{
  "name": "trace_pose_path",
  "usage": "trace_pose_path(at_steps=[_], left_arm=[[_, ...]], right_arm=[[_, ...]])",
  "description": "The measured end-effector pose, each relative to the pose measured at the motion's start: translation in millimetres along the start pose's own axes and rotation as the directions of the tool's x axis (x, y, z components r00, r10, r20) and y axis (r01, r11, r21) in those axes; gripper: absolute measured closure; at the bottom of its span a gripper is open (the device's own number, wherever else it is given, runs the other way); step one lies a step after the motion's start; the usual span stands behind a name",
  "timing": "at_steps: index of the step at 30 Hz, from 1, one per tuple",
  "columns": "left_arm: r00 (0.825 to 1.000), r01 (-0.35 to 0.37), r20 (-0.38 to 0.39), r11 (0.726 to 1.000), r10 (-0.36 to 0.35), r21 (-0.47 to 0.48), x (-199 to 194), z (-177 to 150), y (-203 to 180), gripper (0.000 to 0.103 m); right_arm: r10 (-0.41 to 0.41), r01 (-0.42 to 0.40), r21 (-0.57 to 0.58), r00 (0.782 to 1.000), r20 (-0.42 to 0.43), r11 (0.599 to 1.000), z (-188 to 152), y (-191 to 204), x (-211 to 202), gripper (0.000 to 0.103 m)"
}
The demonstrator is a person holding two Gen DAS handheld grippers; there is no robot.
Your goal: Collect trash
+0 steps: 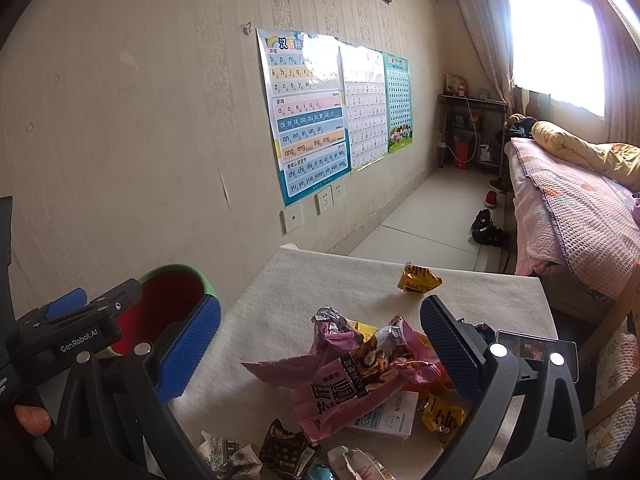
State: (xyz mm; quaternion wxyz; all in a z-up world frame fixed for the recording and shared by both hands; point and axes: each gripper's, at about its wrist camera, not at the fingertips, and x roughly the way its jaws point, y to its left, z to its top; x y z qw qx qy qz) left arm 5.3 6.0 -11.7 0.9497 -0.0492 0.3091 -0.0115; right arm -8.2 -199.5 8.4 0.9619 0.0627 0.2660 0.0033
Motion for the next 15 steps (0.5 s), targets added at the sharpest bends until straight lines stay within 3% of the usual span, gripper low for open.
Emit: trace_pose_path(at_steps=[15], left_arm=[[0.999,0.025,-0.041,0.999,-0.023,0.041,6.0,-7.4,-4.9,0.004]], right_arm=[[0.002,-0.001,0.017,1.0,-0.02,1.0,-4.5,-8.3,2.4,0.007]])
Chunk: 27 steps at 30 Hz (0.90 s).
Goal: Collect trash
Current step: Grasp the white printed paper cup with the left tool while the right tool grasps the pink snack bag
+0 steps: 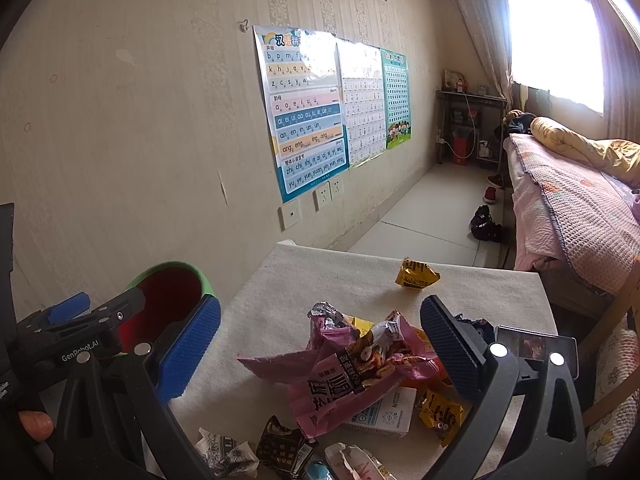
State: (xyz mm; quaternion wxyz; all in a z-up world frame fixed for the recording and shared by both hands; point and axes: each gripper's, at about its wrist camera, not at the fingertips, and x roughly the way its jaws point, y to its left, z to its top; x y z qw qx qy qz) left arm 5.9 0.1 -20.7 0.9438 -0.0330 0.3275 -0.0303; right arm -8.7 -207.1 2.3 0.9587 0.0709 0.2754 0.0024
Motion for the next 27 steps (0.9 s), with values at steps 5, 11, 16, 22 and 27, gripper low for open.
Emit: trace_pose_path(at_steps=[5,11,16,22,27], left_arm=[[0.988,0.112,-0.119,0.99,-0.101,0.086,10,-17,-8,0.004],[0.879,0.276,-0.433,0.954,-0.2,0.12,37,-75,-23,0.018],[0.794,0.302,-0.577,0.948,-0.191,0.102,60,-104,-32,0.047],[0.768,0.336,-0.597,0.939,-0.231,0.068,62,-106,-32,0.047],[0.74,0.388,-0.607,0.921,-0.29,0.033,62,-104,-33,0.035]], right_arm=[[0.012,-0.01,0.029,0.995,-0.104,1.0,-8,-15,15,0.007],[0.025,-0.004,0.088,0.97,-0.242,0.996,-30,-38,35,0.007],[0.042,-0.018,0.088,0.961,-0.274,0.996,-32,-38,45,0.007],[0.105,-0.027,0.233,0.939,-0.329,0.972,-36,-55,60,0.007],[0.126,-0.014,0.31,0.93,-0.345,0.951,-34,-63,72,0.007]])
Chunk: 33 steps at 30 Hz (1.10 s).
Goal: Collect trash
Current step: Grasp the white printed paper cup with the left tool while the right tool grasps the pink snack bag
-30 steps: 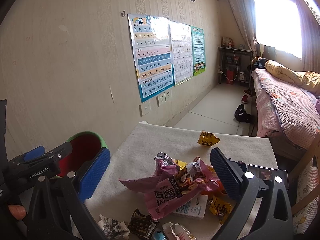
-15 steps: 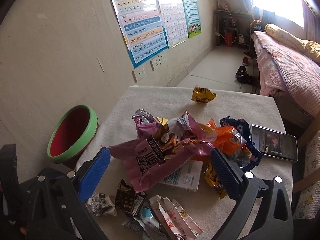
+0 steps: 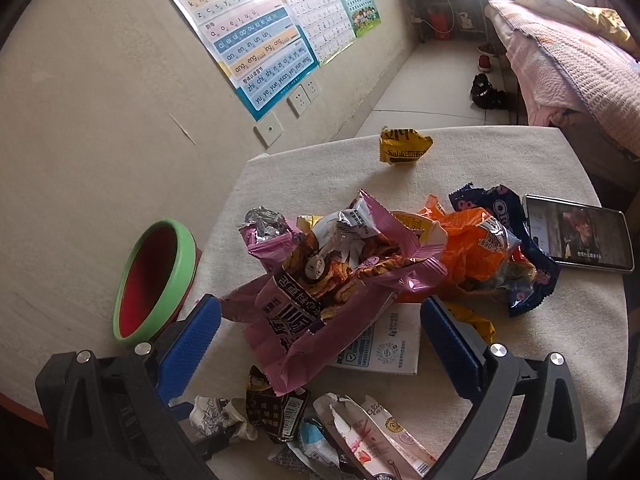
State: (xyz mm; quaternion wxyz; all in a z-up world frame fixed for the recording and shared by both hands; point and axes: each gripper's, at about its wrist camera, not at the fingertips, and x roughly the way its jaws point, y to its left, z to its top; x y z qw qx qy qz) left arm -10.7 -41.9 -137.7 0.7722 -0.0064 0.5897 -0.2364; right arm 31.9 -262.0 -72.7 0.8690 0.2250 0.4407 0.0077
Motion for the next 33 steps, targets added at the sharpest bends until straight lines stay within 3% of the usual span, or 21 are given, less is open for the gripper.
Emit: trace_pose_path(at_steps=[3,7,9,15,18,26,33], left_arm=[[0.999,-0.003,-0.037,1.0,0.003,0.003,8,0,-1,0.034],[0.998,-0.014,-0.062,1.0,0.013,-0.016,15,2,0,0.034],[0.997,-0.005,-0.075,1.0,0.003,-0.026,17,0,2,0.04],[0.998,0.009,-0.058,0.999,-0.011,-0.038,13,-1,7,0.045],[0.999,0.012,-0.041,0.999,-0.014,-0.05,9,-1,9,0.045],[1.0,0.019,0.014,0.996,-0.018,-0.093,0,0,15,0.045],[0.997,0.028,0.068,0.993,-0.02,-0.116,-12,1,18,0.045]], right_arm=[[0.034,-0.033,0.035,0.999,-0.021,0.999,3,-3,8,0.019],[0.058,-0.055,0.058,0.996,-0.066,0.997,5,-6,20,0.025],[0.078,-0.071,0.079,0.992,-0.095,0.994,4,-9,27,0.033],[0.136,-0.124,0.102,0.984,-0.111,0.987,1,-15,31,0.059],[0.138,-0.128,0.095,0.985,-0.106,0.987,1,-15,27,0.065],[0.155,-0.153,0.057,0.987,-0.03,0.987,2,-6,-3,0.066],[0.19,-0.189,-0.049,0.981,0.021,0.981,10,26,-25,0.066]])
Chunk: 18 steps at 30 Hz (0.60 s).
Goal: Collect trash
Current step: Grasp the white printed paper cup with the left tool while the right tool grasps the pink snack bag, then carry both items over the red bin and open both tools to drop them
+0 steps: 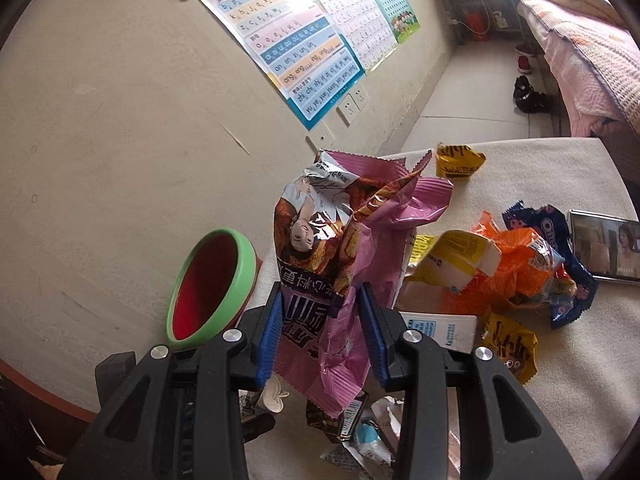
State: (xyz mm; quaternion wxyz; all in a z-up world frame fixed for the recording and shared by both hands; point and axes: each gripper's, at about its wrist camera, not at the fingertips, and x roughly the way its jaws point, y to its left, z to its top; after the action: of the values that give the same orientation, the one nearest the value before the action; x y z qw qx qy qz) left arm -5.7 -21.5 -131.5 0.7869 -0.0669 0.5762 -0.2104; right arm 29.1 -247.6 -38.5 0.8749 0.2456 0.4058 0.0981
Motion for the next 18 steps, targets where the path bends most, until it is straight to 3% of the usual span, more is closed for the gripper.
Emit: trace_pose_path(at_steps=[9,18], left_arm=[[0.991,-0.028,0.134,0.999,0.032,-0.031,-35,17,15,0.046],[0.947,-0.095,0.286,0.979,0.145,-0.183,-77,44,67,0.046]], right_arm=[[0.04,-0.044,-0.109,0.998,-0.04,0.993,-5,39,14,0.066],[0.066,-0.087,-0.161,0.989,-0.13,0.983,-14,65,53,0.066]])
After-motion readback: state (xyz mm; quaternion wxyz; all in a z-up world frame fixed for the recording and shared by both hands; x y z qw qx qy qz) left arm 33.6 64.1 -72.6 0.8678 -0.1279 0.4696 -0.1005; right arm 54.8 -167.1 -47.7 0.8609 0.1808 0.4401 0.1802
